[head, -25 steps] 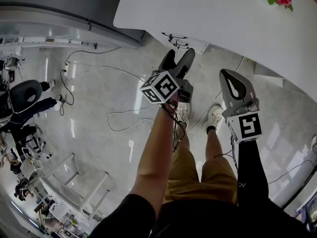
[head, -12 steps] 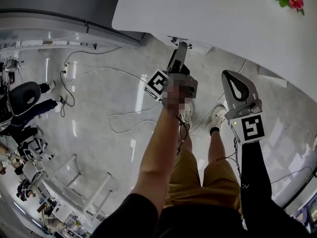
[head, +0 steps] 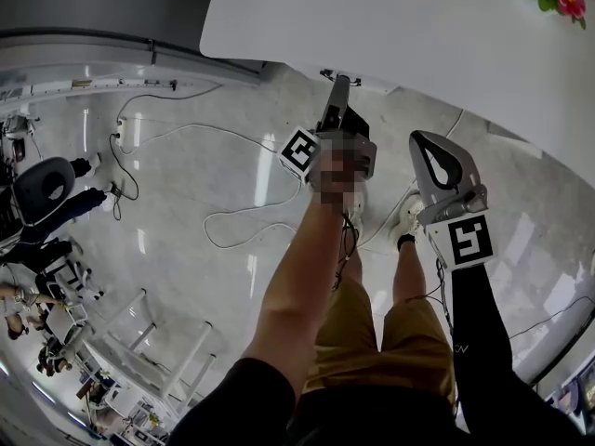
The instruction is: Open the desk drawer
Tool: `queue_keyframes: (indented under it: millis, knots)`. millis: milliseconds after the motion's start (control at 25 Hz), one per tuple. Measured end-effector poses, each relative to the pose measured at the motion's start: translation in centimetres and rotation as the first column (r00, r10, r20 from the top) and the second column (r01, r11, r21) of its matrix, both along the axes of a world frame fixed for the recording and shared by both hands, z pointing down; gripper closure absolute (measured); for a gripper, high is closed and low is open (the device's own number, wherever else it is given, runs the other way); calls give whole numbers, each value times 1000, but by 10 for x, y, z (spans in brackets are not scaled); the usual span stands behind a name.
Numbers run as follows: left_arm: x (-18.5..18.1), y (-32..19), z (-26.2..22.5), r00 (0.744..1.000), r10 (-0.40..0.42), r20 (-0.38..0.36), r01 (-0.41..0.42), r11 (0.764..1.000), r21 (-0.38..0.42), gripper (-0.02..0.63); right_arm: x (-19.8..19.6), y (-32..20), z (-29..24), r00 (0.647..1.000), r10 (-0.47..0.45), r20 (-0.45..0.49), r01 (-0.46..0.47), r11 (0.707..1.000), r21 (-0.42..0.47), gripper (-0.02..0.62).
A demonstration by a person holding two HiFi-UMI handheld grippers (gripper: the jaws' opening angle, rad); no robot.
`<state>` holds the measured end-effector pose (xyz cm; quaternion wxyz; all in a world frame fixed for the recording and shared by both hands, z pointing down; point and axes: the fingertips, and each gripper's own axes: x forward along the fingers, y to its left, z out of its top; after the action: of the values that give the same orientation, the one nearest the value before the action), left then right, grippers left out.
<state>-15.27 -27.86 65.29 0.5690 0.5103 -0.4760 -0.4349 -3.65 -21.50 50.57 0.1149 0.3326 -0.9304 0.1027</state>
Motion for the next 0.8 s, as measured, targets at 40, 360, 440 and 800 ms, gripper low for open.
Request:
queue_keyframes:
  millis: [40, 360, 440, 800]
  knots:
    - [1, -1, 4, 1000, 5, -2, -5, 1000, -5, 342, -1, 0, 2, 1000, 2, 2, -2, 1000, -3, 595]
    - [-3, -19, 22, 999, -1, -46, 0, 1000, -20, 345, -12, -8, 12, 1000, -6, 0, 6, 1000, -22, 595]
    - [-3, -18, 26, 999, -9, -51, 8, 1000, -24, 345, -12, -5, 15, 1000, -13, -2, 13, 1000, -23, 595]
    - [-3, -29, 30, 1000, 1, -13, -1, 1000, -1, 345, -9, -4, 21, 1000, -10, 1, 10, 999, -38, 595]
